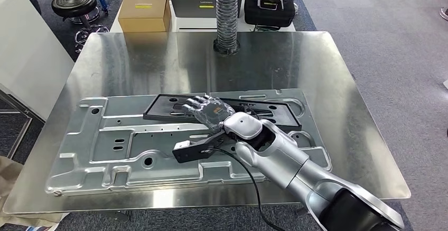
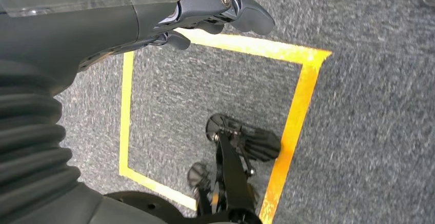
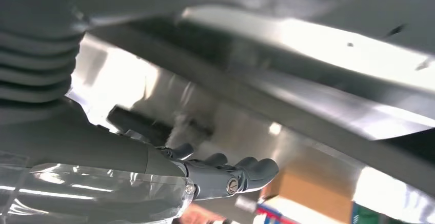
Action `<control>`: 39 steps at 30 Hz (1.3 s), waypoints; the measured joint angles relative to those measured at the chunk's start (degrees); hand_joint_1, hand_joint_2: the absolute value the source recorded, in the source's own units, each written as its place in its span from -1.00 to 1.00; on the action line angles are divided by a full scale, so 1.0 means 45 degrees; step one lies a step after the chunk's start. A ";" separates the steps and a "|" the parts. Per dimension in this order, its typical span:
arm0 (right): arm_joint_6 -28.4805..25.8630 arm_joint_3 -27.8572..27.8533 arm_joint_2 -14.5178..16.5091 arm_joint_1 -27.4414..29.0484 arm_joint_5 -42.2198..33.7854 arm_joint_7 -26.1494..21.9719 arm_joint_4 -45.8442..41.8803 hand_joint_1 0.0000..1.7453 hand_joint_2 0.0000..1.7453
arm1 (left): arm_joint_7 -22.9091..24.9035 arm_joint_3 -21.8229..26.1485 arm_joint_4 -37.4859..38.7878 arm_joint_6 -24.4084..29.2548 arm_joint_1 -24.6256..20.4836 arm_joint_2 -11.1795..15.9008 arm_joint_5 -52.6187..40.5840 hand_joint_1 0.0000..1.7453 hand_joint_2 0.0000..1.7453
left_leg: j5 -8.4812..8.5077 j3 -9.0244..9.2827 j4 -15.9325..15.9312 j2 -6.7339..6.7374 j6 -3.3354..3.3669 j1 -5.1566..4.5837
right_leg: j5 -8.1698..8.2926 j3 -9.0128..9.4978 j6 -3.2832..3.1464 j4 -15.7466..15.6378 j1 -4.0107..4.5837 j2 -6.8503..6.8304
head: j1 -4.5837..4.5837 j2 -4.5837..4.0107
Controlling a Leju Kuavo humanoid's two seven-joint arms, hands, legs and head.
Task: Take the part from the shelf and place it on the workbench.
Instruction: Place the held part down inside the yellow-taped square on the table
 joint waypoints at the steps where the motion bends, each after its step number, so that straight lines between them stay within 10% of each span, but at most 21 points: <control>1: 0.0078 -0.0062 -0.0009 0.0091 -0.0392 -0.0184 -0.0082 -1.00 -1.00 | 0.0002 -0.0019 0.0004 -0.0011 0.0001 0.0001 0.0002 -1.00 -1.00 | -0.0002 0.0000 0.0006 -0.0003 0.0002 -0.0002 | 0.0009 -0.0145 0.0001 0.0273 -0.0002 0.0000 | 0.0001 0.0000; 7: -0.0283 -0.1413 -0.0140 0.0290 -0.3290 -0.1124 -0.1448 -1.00 -1.00 | 0.0023 -0.0194 0.0007 -0.0076 -0.0049 -0.0002 0.0175 -1.00 -1.00 | -0.0040 -0.0021 0.0065 -0.0023 -0.0117 -0.0101 | 0.1771 0.1578 -0.0357 -0.3463 0.0121 -0.0029 | -0.0010 0.0000; 12: -0.2790 -0.2466 -0.0544 0.0866 -0.2536 -0.1151 -0.2844 -1.00 -1.00 | -0.0081 -0.0248 0.0008 0.0041 -0.0042 -0.0006 0.0546 -1.00 -1.00 | -0.0316 -0.0162 0.0380 -0.0009 -0.0432 -0.0070 | 0.1890 0.1698 -0.0574 -0.3800 0.0059 -0.0065 | -0.0030 0.0000; 17: -0.7100 -0.4170 -0.0958 0.2642 -0.0997 -0.1193 -0.4186 -1.00 -1.00 | -0.0313 -0.0256 0.0013 0.0232 0.0037 -0.0015 0.0966 -1.00 -1.00 | -0.1709 -0.1588 0.3584 -0.0001 -0.0605 -0.0025 | 0.1901 0.1749 -0.0652 -0.3850 0.0043 -0.0127 | -0.0087 0.0000; 22: -1.0408 -0.6553 -0.1132 0.5222 -0.0543 -0.2115 -0.5919 -1.00 -1.00 | -0.0431 -0.0306 0.0047 0.0356 0.0062 -0.0023 0.1223 -1.00 -1.00 | -0.0292 0.0033 0.0406 -0.0026 -0.0493 0.0009 | 0.1733 0.1765 -0.0411 -0.3647 0.0075 -0.0105 | -0.0089 0.0000; 26: -1.1126 -0.8593 -0.1050 0.7602 -0.0732 -0.3346 -0.7906 -1.00 -1.00 | -0.0477 -0.0433 0.0073 0.0435 0.0121 -0.0059 0.1356 -1.00 -1.00 | -0.0211 0.0162 0.0112 -0.0046 -0.0129 -0.0031 | 0.1640 0.1739 -0.0174 -0.3536 0.0076 -0.0108 | -0.0070 0.0000; 32: -1.1175 -1.0924 -0.0759 0.9929 -0.1235 -0.3984 -0.9870 -1.00 -1.00 | -0.0554 -0.0692 0.0156 0.0425 0.0064 -0.0081 0.1462 -1.00 -1.00 | 0.0021 -0.0118 0.0098 0.0002 0.0158 -0.0072 | -0.0498 0.0576 0.0078 -0.0040 -0.0017 -0.0082 | -0.0028 0.0000; 37: -1.1179 -1.1940 -0.0582 1.0893 -0.1714 -0.4337 -1.0744 -1.00 -1.00 | -0.0561 -0.0891 0.0187 0.0335 0.0024 -0.0090 0.1577 -1.00 -1.00 | 0.0268 -0.0345 0.0145 -0.0006 0.0039 -0.0148 | 0.0720 0.2787 -0.0226 -0.3358 0.0109 -0.0088 | -0.0036 0.0000; 39: -1.1186 -1.2065 -0.0550 1.1063 -0.2015 -0.4442 -1.0886 -1.00 -1.00 | -0.0574 -0.0946 0.0189 0.0323 0.0000 -0.0094 0.1643 -1.00 -1.00 | 0.0408 -0.0329 0.0073 0.0007 -0.0119 -0.0137 | 0.0859 0.2945 -0.0334 -0.3765 0.0200 -0.0087 | -0.0024 0.0000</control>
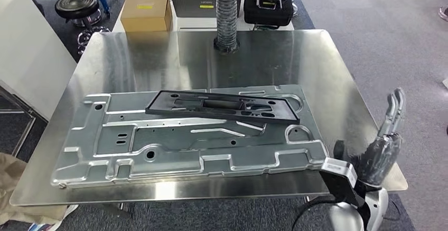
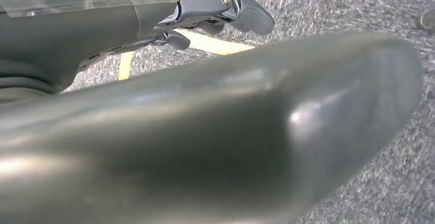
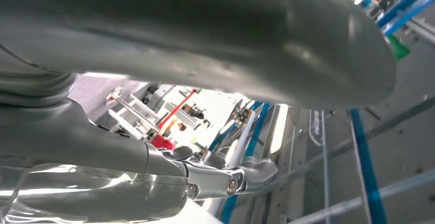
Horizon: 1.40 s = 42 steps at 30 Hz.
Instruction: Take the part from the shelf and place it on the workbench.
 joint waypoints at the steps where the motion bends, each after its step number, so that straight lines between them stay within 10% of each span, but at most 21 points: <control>1: -0.0004 -0.0040 0.0006 0.0070 -0.0176 -0.0061 -0.0040 -1.00 -1.00 | -0.0007 -0.0021 0.0002 -0.0001 -0.0002 0.0006 0.0025 -1.00 -1.00 | 0.0087 -0.0003 -0.0057 0.0008 -0.0086 -0.0005 | 0.0109 -0.0053 -0.0068 -0.0075 -0.0007 0.0003 | 0.0020 0.0000; 3: 0.0000 -0.0097 0.0019 0.0177 -0.0584 -0.0243 -0.0074 -1.00 -1.00 | -0.0029 -0.0057 0.0013 -0.0002 -0.0006 0.0024 0.0081 -1.00 -1.00 | -0.0163 -0.0119 0.0093 0.0007 -0.0210 -0.0019 | 0.0371 -0.0174 -0.0217 -0.0265 -0.0089 -0.0028 | 0.0010 0.0000; 8: 0.0010 -0.0195 0.0029 0.0449 -0.2334 -0.1122 -0.0081 -1.00 -1.00 | -0.0046 -0.0085 0.0027 0.0016 -0.0010 0.0064 0.0256 -1.00 -1.00 | -0.2536 -0.0780 0.3170 0.0007 -0.0416 0.0053 | 0.1026 -0.0893 -0.0354 -0.0349 -0.0123 -0.0067 | -0.0040 -0.0001; 10: 0.0116 -0.0206 0.0029 0.0494 -0.3454 -0.1710 -0.0079 -1.00 -1.00 | -0.0044 -0.0095 0.0032 0.0028 -0.0018 0.0095 0.0338 -1.00 -1.00 | -0.2188 -0.0286 0.3175 0.0008 -0.0448 0.0071 | 0.1250 -0.1281 -0.0314 -0.0242 -0.0126 -0.0067 | -0.0045 0.0000; 15: 0.1409 -0.0311 0.0004 0.0516 -0.6623 -0.3101 -0.0112 -1.00 -1.00 | -0.0060 -0.0187 0.0041 0.0023 -0.0124 0.0198 0.0500 -1.00 -1.00 | -0.1771 0.2123 -0.0300 -0.0019 -0.0201 -0.0019 | 0.1668 -0.1841 -0.0017 0.0087 -0.0104 -0.0072 | -0.0047 -0.0001; 18: 0.2636 -0.0694 -0.0011 0.0583 -0.8450 -0.3795 -0.0143 -1.00 -1.00 | -0.0093 -0.0305 0.0046 -0.0009 -0.0120 0.0248 0.0541 -1.00 -1.00 | -0.1479 0.1904 -0.0423 0.0021 0.0069 0.0000 | 0.1716 -0.1935 0.0205 0.0133 -0.0139 -0.0051 | -0.0088 -0.0001; 23: 0.4373 -0.1729 0.0013 0.0793 -0.9872 -0.4258 -0.0125 -1.00 -1.00 | -0.0135 -0.0514 0.0061 -0.0079 -0.0129 0.0328 0.0577 -1.00 -1.00 | -0.0686 0.0990 -0.0443 0.0112 0.0303 0.0034 | -0.0938 -0.2713 0.0557 0.3303 -0.0277 0.0009 | 0.0005 0.0000; 25: 0.4665 -0.2007 0.0055 0.0926 -1.0002 -0.4267 -0.0077 -1.00 -1.00 | -0.0129 -0.0601 0.0067 -0.0080 -0.0127 0.0359 0.0583 -1.00 -1.00 | -0.0414 0.0578 -0.0367 0.0119 0.0261 0.0032 | -0.0663 -0.2406 0.0606 0.3787 -0.0312 0.0008 | 0.0006 0.0000; 27: 0.4913 -0.2231 0.0128 0.1021 -1.0035 -0.4284 -0.0009 -1.00 -1.00 | -0.0096 -0.0678 0.0069 -0.0076 -0.0132 0.0385 0.0589 -1.00 -1.00 | -0.0185 0.0219 -0.0262 0.0120 0.0191 0.0032 | -0.0049 -0.1186 0.0546 0.2438 -0.0321 0.0010 | 0.0006 0.0000; 29: 0.5123 -0.2404 0.0221 0.1064 -0.9988 -0.4309 0.0051 -1.00 -1.00 | -0.0053 -0.0729 0.0073 -0.0067 -0.0144 0.0401 0.0592 -1.00 -1.00 | 0.0005 0.0024 -0.0176 0.0109 0.0078 0.0000 | -0.0122 0.0193 0.0381 0.0465 -0.0262 0.0013 | -0.0007 0.0000; 31: 0.5293 -0.2531 0.0313 0.1147 -0.9946 -0.4317 0.0121 -1.00 -1.00 | -0.0027 -0.0777 0.0078 -0.0057 -0.0150 0.0420 0.0600 -1.00 -1.00 | 0.0215 -0.0029 -0.0189 0.0104 -0.0070 -0.0003 | -0.0324 0.0672 0.0206 -0.0398 -0.0173 0.0013 | 0.0007 -0.0001; 34: 0.5527 -0.2670 0.0456 0.1345 -0.9957 -0.4292 0.0311 -1.00 -1.00 | 0.0002 -0.0862 0.0093 -0.0049 -0.0101 0.0445 0.0613 -1.00 -1.00 | 0.0001 -0.0214 -0.0017 0.0091 -0.0280 0.0040 | 0.0056 0.0383 -0.0084 -0.0503 -0.0207 -0.0041 | 0.0015 -0.0001; 38: 0.5782 -0.2778 0.0657 0.1685 -1.0074 -0.4301 0.0556 -1.00 -1.00 | 0.0016 -0.0974 0.0108 -0.0030 -0.0082 0.0495 0.0617 -1.00 -1.00 | -0.2305 -0.0880 0.2749 0.0082 -0.0434 0.0081 | 0.0688 -0.0398 -0.0259 -0.0487 -0.0202 -0.0104 | -0.0056 0.0000; 40: 0.5900 -0.2811 0.0752 0.1829 -1.0074 -0.4303 0.0655 -1.00 -1.00 | 0.0016 -0.1009 0.0109 -0.0013 -0.0080 0.0504 0.0620 -1.00 -1.00 | -0.2124 -0.0682 0.3509 0.0083 -0.0478 0.0085 | 0.0968 -0.0880 -0.0231 -0.0362 -0.0193 -0.0117 | -0.0058 0.0000; 42: 0.6061 -0.2851 0.0858 0.1930 -0.9993 -0.4275 0.0735 -1.00 -1.00 | 0.0012 -0.1029 0.0109 0.0010 -0.0097 0.0514 0.0626 -1.00 -1.00 | -0.1425 0.0359 0.2589 0.0082 -0.0454 0.0090 | 0.1203 -0.1362 -0.0162 -0.0161 -0.0193 -0.0115 | -0.0063 0.0000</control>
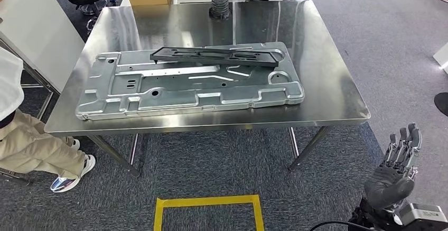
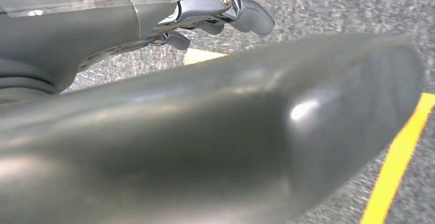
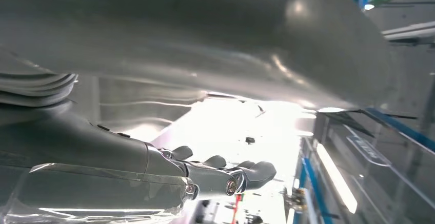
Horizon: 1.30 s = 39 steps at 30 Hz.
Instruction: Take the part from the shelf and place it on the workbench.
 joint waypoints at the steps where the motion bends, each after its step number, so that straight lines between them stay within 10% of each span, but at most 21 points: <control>1: 0.0093 -0.0015 0.0052 0.0035 0.0083 0.0032 0.0035 -1.00 -1.00 | -0.0006 -0.0004 0.0000 0.0013 -0.0025 0.0007 0.0005 -1.00 -1.00 | 0.0039 0.0754 -0.0984 -0.0002 0.0037 -0.0016 | 0.0093 -0.0202 0.0051 0.0120 0.0019 0.0003 | -0.0002 0.0000; 3: 0.0249 -0.0024 0.0147 0.0063 0.0286 0.0130 0.0117 -1.00 -1.00 | -0.0033 -0.0006 0.0001 0.0035 -0.0071 0.0021 0.0018 -1.00 -1.00 | -0.0319 0.1810 -0.2575 -0.0013 0.0170 -0.0067 | 0.0274 -0.0413 0.0181 0.0284 0.0045 -0.0006 | 0.0003 0.0000; 6: 0.0406 -0.0023 0.0264 0.0085 0.0596 0.0328 0.0365 -1.00 -1.00 | -0.0056 -0.0010 0.0005 0.0079 -0.0056 0.0015 0.0041 -1.00 -1.00 | -0.0293 0.1825 -0.3027 0.0010 0.0448 -0.0100 | 0.0504 -0.0501 0.0409 0.0301 0.0008 -0.0004 | -0.0033 0.0000; 11: 0.0578 -0.0022 0.0334 0.0123 0.1021 0.0556 0.1151 -1.00 -1.00 | -0.0040 -0.0010 0.0005 0.0191 -0.0051 0.0005 0.0069 -1.00 -1.00 | 0.0512 0.0912 -0.3026 0.0099 0.0767 -0.0071 | -0.2060 -0.1237 0.0664 0.3025 -0.0089 0.0064 | 0.0068 -0.0001; 13: 0.0633 -0.0022 0.0368 0.0122 0.1246 0.0618 0.1600 -1.00 -1.00 | -0.0033 -0.0011 0.0005 0.0219 -0.0042 0.0005 0.0078 -1.00 -1.00 | 0.0828 0.0451 -0.2953 0.0101 0.0742 -0.0083 | -0.2035 -0.1163 0.0699 0.3986 -0.0103 0.0065 | 0.0067 -0.0001; 16: 0.0649 -0.0022 0.0414 0.0064 0.1707 0.0770 0.2339 -1.00 -1.00 | -0.0028 -0.0018 0.0005 0.0245 -0.0040 -0.0004 0.0097 -1.00 -1.00 | 0.1225 -0.0182 -0.2788 0.0093 0.0646 -0.0107 | -0.1160 0.0453 0.0559 0.2362 -0.0075 0.0072 | 0.0065 0.0000; 18: 0.0633 -0.0028 0.0425 -0.0112 0.2060 0.0902 0.2996 -1.00 -1.00 | -0.0034 -0.0035 0.0005 0.0260 -0.0044 -0.0032 0.0111 -1.00 -1.00 | 0.1461 -0.0379 -0.2737 0.0093 0.0526 -0.0126 | -0.1408 0.1773 0.0406 0.0398 0.0002 0.0075 | 0.0053 0.0000; 21: 0.0548 -0.0143 0.0433 -0.0451 0.2502 0.0944 0.4467 -1.00 -1.00 | -0.0021 -0.0121 0.0006 0.0283 -0.0043 -0.0054 0.0118 -1.00 -1.00 | 0.1806 -0.0462 -0.2818 0.0104 0.0293 -0.0063 | -0.1441 0.2071 0.0207 -0.0440 0.0094 0.0047 | 0.0075 0.0000; 23: 0.0463 -0.0284 0.0440 -0.0763 0.2731 0.0819 0.5729 -1.00 -1.00 | 0.0001 -0.0217 0.0009 0.0299 -0.0025 -0.0064 0.0118 -1.00 -1.00 | 0.1305 -0.0681 -0.2479 0.0077 0.0162 -0.0035 | -0.1086 0.1790 0.0026 -0.0547 0.0056 0.0014 | 0.0046 -0.0001; 27: -0.0080 -0.0724 0.0399 -0.1498 0.3208 0.0221 0.9106 -1.00 -1.00 | -0.0052 -0.0447 0.0010 0.0277 -0.0017 -0.0080 0.0123 -1.00 -1.00 | -0.0879 -0.1273 0.0397 0.0054 -0.0016 -0.0010 | -0.0391 0.0956 -0.0111 -0.0548 0.0079 -0.0019 | -0.0062 -0.0002; 30: -0.0578 -0.1148 0.0249 -0.2063 0.3419 -0.0127 1.1864 -1.00 -1.00 | -0.0063 -0.0647 0.0010 0.0228 -0.0014 -0.0091 0.0123 -1.00 -1.00 | -0.0024 -0.0431 0.0456 0.0052 0.0003 -0.0012 | -0.0003 0.0257 -0.0051 -0.0328 0.0103 -0.0032 | -0.0085 -0.0001; 34: -0.1288 -0.1648 -0.0077 -0.2725 0.3858 0.0215 1.5037 -1.00 -1.00 | -0.0051 -0.0878 0.0010 0.0214 -0.0131 -0.0069 0.0123 -1.00 -1.00 | -0.0393 0.1978 -0.2877 0.0042 0.0304 -0.0111 | 0.0355 -0.0307 0.0152 0.0077 0.0138 -0.0053 | -0.0076 0.0000; 37: -0.1732 -0.1850 -0.0368 -0.2897 0.4318 0.1319 1.6941 -1.00 -1.00 | -0.0021 -0.0985 0.0010 0.0209 -0.0114 -0.0070 0.0123 -1.00 -1.00 | -0.0318 0.1960 -0.3269 0.0061 0.0605 -0.0135 | 0.0573 -0.0407 0.0395 0.0056 0.0112 -0.0053 | -0.0069 0.0000; 39: -0.1799 -0.1901 -0.0527 -0.2841 0.4533 0.1996 1.7852 -1.00 -1.00 | -0.0004 -0.1039 0.0010 0.0199 -0.0089 -0.0073 0.0123 -1.00 -1.00 | 0.0029 0.1639 -0.3307 0.0099 0.0794 -0.0097 | -0.0265 -0.0700 0.0562 0.0678 0.0068 0.0015 | -0.0043 0.0000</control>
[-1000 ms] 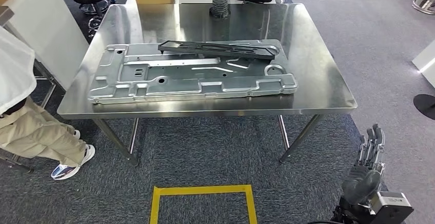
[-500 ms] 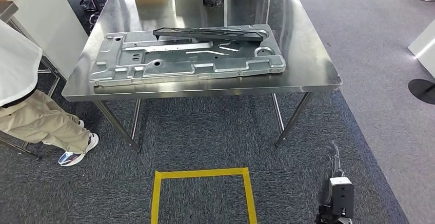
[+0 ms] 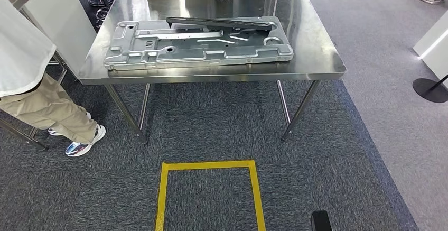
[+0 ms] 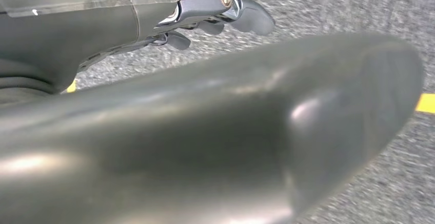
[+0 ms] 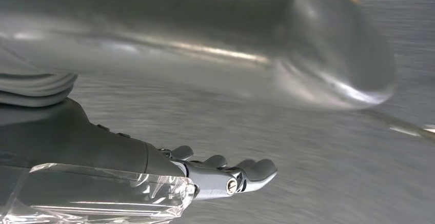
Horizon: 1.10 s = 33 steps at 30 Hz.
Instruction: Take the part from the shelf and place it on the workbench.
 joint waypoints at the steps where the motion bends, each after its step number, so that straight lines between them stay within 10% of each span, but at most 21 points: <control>1: 0.0031 -0.0012 -0.0083 0.0022 0.0100 0.0417 0.0421 -1.00 -1.00 | 0.0007 -0.0037 0.0000 -0.0010 -0.0006 0.0000 0.0000 -1.00 -1.00 | 0.0166 -0.0211 0.0009 0.0017 0.0056 0.0002 | -0.0722 -0.0224 0.0069 0.0696 -0.0036 0.0034 | 0.0008 0.0000; 3: 0.0176 -0.0017 -0.0232 0.0073 0.0247 0.1378 0.1171 -1.00 -1.00 | 0.0017 -0.0123 0.0000 -0.0027 -0.0002 0.0001 0.0000 -1.00 -1.00 | 0.0485 -0.0660 0.0057 0.0020 0.0090 -0.0009 | -0.1815 -0.0605 0.0172 0.2430 -0.0087 0.0057 | 0.0023 0.0000; 5: 0.0384 -0.0027 -0.0347 0.0157 0.0298 0.2244 0.1728 -1.00 -1.00 | 0.0028 -0.0204 0.0000 -0.0039 0.0011 0.0001 0.0000 -1.00 -1.00 | 0.0771 -0.1109 0.0161 0.0019 0.0049 -0.0010 | -0.1654 -0.0417 0.0227 0.3216 -0.0141 0.0061 | 0.0023 0.0000; 7: 0.0721 -0.0034 -0.0435 0.0192 0.0352 0.3108 0.2093 -1.00 -1.00 | 0.0035 -0.0265 0.0000 -0.0062 0.0010 0.0001 0.0000 -1.00 -1.00 | 0.0998 -0.1536 0.0328 0.0019 -0.0034 -0.0002 | -0.0991 0.0660 0.0229 0.2183 -0.0191 0.0062 | 0.0022 0.0000; 10: 0.1548 -0.0034 -0.0538 0.0164 0.0480 0.4489 0.2416 -1.00 -1.00 | 0.0037 -0.0396 0.0000 -0.0133 -0.0037 0.0005 0.0000 -1.00 -1.00 | 0.1267 -0.1934 0.0569 0.0031 -0.0229 -0.0034 | -0.1229 0.2606 0.0027 -0.0558 -0.0135 0.0078 | 0.0019 -0.0001; 13: 0.2428 -0.0034 -0.0595 0.0182 0.0511 0.5565 0.2668 -1.00 -1.00 | 0.0077 -0.0523 0.0000 -0.0186 -0.0039 0.0005 0.0000 -1.00 -1.00 | 0.1494 -0.2038 0.0574 0.0044 -0.0472 -0.0007 | -0.1216 0.2674 -0.0321 -0.1019 -0.0076 0.0064 | 0.0040 -0.0001; 19: 0.3472 -0.0061 -0.0609 0.0206 0.0437 0.6275 0.2871 -1.00 -1.00 | 0.0561 -0.0622 0.0000 -0.0091 -0.0015 0.0040 0.0000 -1.00 -1.00 | -0.1004 -0.3068 0.3999 -0.0004 -0.0727 0.0059 | -0.0413 0.1702 -0.0668 -0.1027 -0.0015 0.0013 | -0.0020 0.0000; 21: 0.3655 -0.0139 -0.0609 0.0205 0.0306 0.6307 0.2902 -1.00 -1.00 | 0.0725 -0.0647 0.0000 -0.0042 -0.0015 0.0046 0.0000 -1.00 -1.00 | -0.0484 -0.2631 0.4115 -0.0005 -0.0676 0.0059 | -0.0216 0.1362 -0.0652 -0.0928 0.0032 0.0013 | -0.0022 0.0000; 23: 0.3818 -0.0272 -0.0588 0.0191 0.0123 0.6375 0.2923 -1.00 -1.00 | 0.0867 -0.0656 0.0000 -0.0006 -0.0043 0.0066 0.0000 -1.00 -1.00 | -0.0011 -0.1254 0.2381 -0.0007 -0.0525 0.0027 | -0.0086 0.1116 -0.0603 -0.0794 0.0074 0.0012 | -0.0020 0.0000; 25: 0.3955 -0.0422 -0.0554 0.0163 -0.0029 0.6471 0.2936 -1.00 -1.00 | 0.0993 -0.0656 0.0000 0.0025 -0.0117 0.0090 0.0000 -1.00 -1.00 | -0.0154 -0.0108 0.0638 -0.0006 -0.0370 -0.0039 | 0.0022 0.0980 -0.0495 -0.0678 0.0104 -0.0002 | -0.0012 -0.0001; 27: 0.4034 -0.0562 -0.0541 0.0132 -0.0112 0.6519 0.2942 -1.00 -1.00 | 0.1097 -0.0656 0.0000 0.0052 -0.0150 0.0100 0.0000 -1.00 -1.00 | -0.0303 0.0081 0.0131 -0.0006 -0.0261 -0.0086 | 0.0137 0.0919 -0.0345 -0.0645 0.0102 -0.0025 | -0.0006 -0.0002; 31: 0.4110 -0.0745 -0.0567 0.0132 -0.0172 0.6551 0.2968 -1.00 1.00 | 0.1196 -0.0656 0.0000 0.0070 -0.0115 0.0078 0.0000 -1.00 -1.00 | 0.0030 -0.0143 -0.0027 0.0028 0.0030 0.0009 | -0.0664 0.0385 -0.0053 0.0501 0.0019 0.0055 | 0.0050 -0.0001; 33: 0.4114 -0.0826 -0.0564 0.0141 -0.0174 0.6557 0.2986 -1.00 1.00 | 0.1207 -0.0656 0.0000 0.0070 -0.0106 0.0075 0.0000 -1.00 -1.00 | 0.0143 -0.0333 0.0014 0.0032 0.0069 -0.0012 | -0.1678 -0.0346 0.0068 0.2304 -0.0045 0.0079 | 0.0101 0.0000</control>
